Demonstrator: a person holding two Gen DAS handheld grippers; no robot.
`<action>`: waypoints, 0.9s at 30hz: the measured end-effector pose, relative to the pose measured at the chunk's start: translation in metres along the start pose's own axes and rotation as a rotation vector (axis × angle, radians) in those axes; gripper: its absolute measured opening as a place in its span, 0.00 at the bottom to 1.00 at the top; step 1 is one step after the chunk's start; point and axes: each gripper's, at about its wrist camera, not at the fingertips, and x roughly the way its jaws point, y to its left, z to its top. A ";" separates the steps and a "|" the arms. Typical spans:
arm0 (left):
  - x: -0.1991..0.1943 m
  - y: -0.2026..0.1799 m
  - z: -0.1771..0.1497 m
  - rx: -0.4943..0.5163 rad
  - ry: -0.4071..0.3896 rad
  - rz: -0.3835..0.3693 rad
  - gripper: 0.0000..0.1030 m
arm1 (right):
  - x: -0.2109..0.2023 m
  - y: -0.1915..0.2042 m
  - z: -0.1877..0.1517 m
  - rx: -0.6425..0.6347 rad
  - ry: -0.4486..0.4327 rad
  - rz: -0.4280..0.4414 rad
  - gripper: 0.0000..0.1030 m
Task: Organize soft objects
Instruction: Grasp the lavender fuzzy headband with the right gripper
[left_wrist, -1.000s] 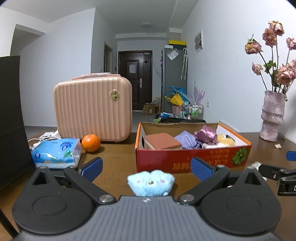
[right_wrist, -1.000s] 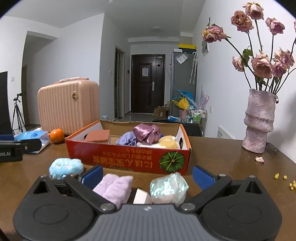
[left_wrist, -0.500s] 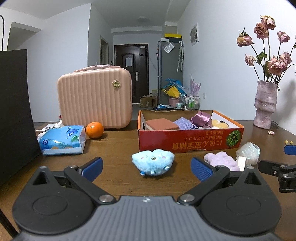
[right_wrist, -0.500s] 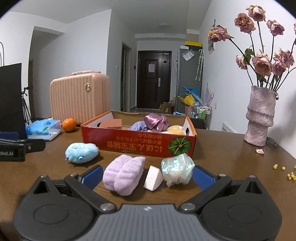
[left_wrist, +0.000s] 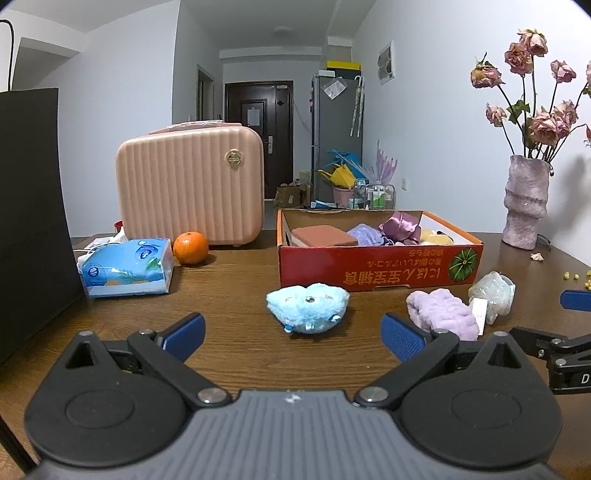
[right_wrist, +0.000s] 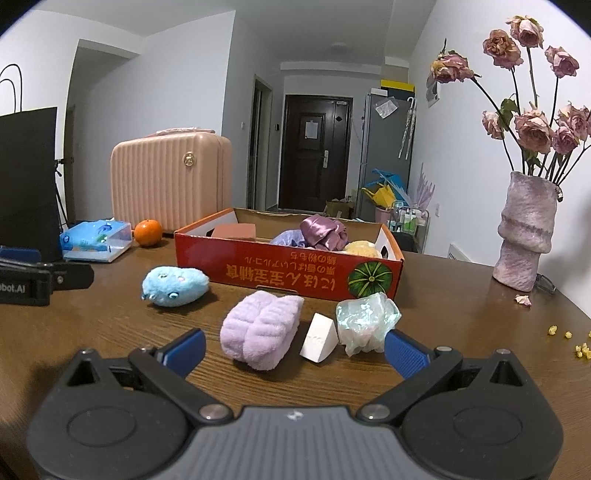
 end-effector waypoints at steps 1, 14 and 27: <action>0.000 0.000 0.000 -0.001 -0.001 -0.001 1.00 | 0.001 0.000 0.000 0.000 0.002 0.000 1.00; 0.002 0.006 0.002 -0.026 0.008 0.027 1.00 | 0.025 0.024 0.001 -0.034 0.040 0.052 0.93; 0.004 0.015 0.003 -0.053 0.014 0.022 1.00 | 0.092 0.040 0.011 -0.018 0.172 0.017 0.73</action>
